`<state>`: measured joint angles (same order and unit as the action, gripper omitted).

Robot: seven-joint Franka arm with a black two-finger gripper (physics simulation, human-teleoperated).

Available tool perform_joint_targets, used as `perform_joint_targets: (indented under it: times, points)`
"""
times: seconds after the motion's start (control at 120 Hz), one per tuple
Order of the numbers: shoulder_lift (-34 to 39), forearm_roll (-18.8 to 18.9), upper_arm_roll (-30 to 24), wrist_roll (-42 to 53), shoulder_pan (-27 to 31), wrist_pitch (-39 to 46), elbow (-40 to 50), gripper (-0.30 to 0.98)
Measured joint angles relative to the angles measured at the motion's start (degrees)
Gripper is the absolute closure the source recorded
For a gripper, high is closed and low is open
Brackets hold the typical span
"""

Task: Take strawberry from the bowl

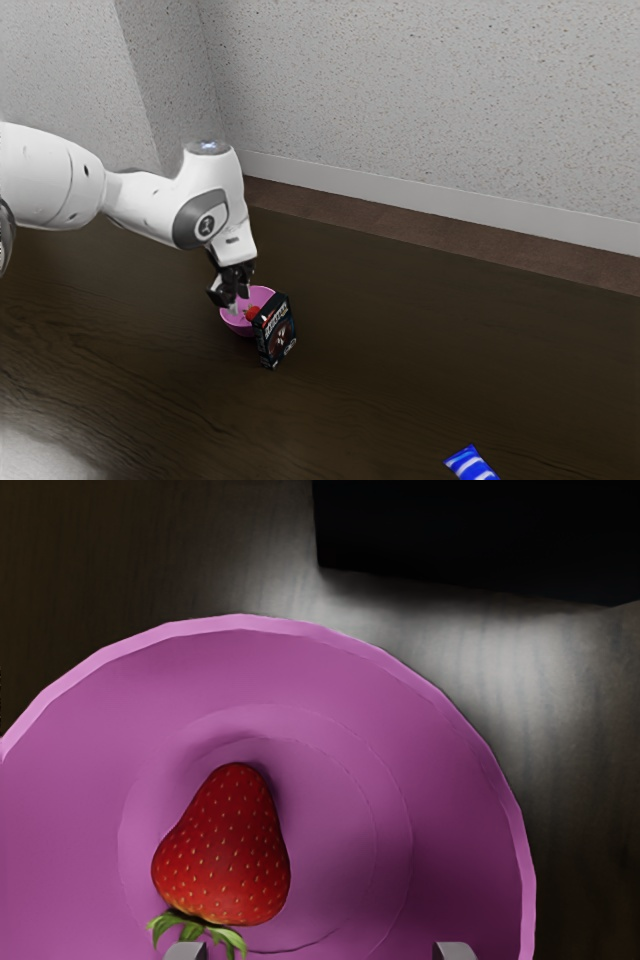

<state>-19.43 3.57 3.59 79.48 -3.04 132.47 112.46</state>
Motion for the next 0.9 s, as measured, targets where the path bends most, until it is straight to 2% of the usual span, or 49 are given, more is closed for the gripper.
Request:
perform_joint_targets:
  times: [0.25, 0.9]
  points:
    - [-3.72, 1.13, -3.2, 8.53, 1.69, 0.88, -3.74, 0.46]
    - [-7.26, 1.6, -3.5, 19.51, 2.97, 3.34, -4.12, 0.44]
